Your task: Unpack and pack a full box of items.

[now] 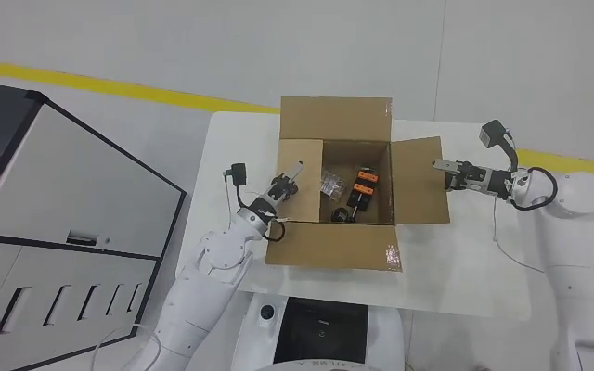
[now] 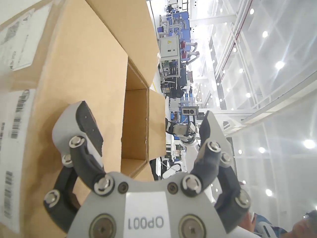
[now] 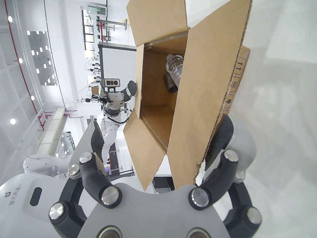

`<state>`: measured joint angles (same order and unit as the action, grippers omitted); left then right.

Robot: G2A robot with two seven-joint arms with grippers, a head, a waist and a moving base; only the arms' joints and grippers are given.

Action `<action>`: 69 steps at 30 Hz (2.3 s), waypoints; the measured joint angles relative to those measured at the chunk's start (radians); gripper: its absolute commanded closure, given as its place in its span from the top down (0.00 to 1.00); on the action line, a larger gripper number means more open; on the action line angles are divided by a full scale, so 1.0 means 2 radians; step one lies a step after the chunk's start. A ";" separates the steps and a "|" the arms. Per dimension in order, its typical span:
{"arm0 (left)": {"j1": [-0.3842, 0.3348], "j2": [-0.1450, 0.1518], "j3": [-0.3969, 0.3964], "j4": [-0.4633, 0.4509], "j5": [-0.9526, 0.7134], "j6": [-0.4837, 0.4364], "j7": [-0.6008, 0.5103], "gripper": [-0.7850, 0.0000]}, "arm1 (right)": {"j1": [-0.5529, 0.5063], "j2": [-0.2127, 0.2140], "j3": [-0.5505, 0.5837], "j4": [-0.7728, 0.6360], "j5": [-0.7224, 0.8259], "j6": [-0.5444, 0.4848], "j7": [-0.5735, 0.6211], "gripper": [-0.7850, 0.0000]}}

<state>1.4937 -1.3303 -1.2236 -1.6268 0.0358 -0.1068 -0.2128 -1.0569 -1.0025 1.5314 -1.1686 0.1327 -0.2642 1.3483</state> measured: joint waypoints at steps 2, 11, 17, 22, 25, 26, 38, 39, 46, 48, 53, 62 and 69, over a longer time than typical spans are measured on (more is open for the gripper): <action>-0.001 -0.001 0.006 0.002 0.003 0.004 0.001 1.00 | 0.000 0.000 0.000 0.000 0.000 0.000 0.000 1.00; -0.005 -0.003 0.028 -0.018 0.015 0.018 0.002 1.00 | 0.000 0.000 0.000 0.000 0.000 0.000 0.000 1.00; -0.014 -0.005 0.046 -0.013 0.072 0.021 0.027 1.00 | 0.000 0.000 0.000 0.000 0.000 0.000 0.000 1.00; -0.024 -0.007 0.067 -0.004 0.119 0.035 0.047 1.00 | 0.000 0.000 0.000 0.000 0.000 0.000 0.000 1.00; -0.039 -0.010 0.076 0.018 0.133 0.047 0.053 1.00 | 0.000 0.000 0.000 0.000 0.000 0.000 0.000 1.00; -0.043 -0.011 0.077 0.024 0.137 0.050 0.053 1.00 | 0.000 0.000 0.000 0.000 0.000 0.000 0.000 1.00; -0.039 -0.012 0.080 0.020 0.150 0.063 0.052 1.00 | 0.000 0.000 0.000 0.000 0.000 0.000 0.000 1.00; -0.038 -0.012 0.078 0.016 0.149 0.064 0.050 1.00 | 0.000 0.000 0.000 0.000 0.000 0.000 0.000 1.00; -0.025 -0.008 0.050 -0.035 0.113 0.073 0.025 1.00 | 0.000 0.000 0.000 0.000 0.000 0.000 0.000 1.00; -0.015 -0.006 0.039 -0.057 0.103 0.078 0.022 1.00 | 0.000 0.000 0.000 0.000 0.000 0.000 0.000 1.00; 0.002 -0.001 -0.016 -0.108 0.066 0.087 0.014 1.00 | -0.005 -0.003 -0.009 -0.029 0.039 -0.006 -0.017 1.00; 0.030 0.008 -0.107 -0.138 0.039 0.090 0.020 1.00 | 0.038 -0.014 -0.066 -0.019 0.084 -0.023 -0.019 1.00; 0.064 0.011 -0.148 -0.162 0.030 0.097 0.035 1.00 | 0.087 -0.036 -0.150 0.032 0.122 -0.043 -0.022 1.00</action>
<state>1.6214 -1.3081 -1.5199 -1.9505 0.0965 0.0878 -0.1424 -0.8830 -1.0745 1.2318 -1.1037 0.3760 -0.3493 1.3048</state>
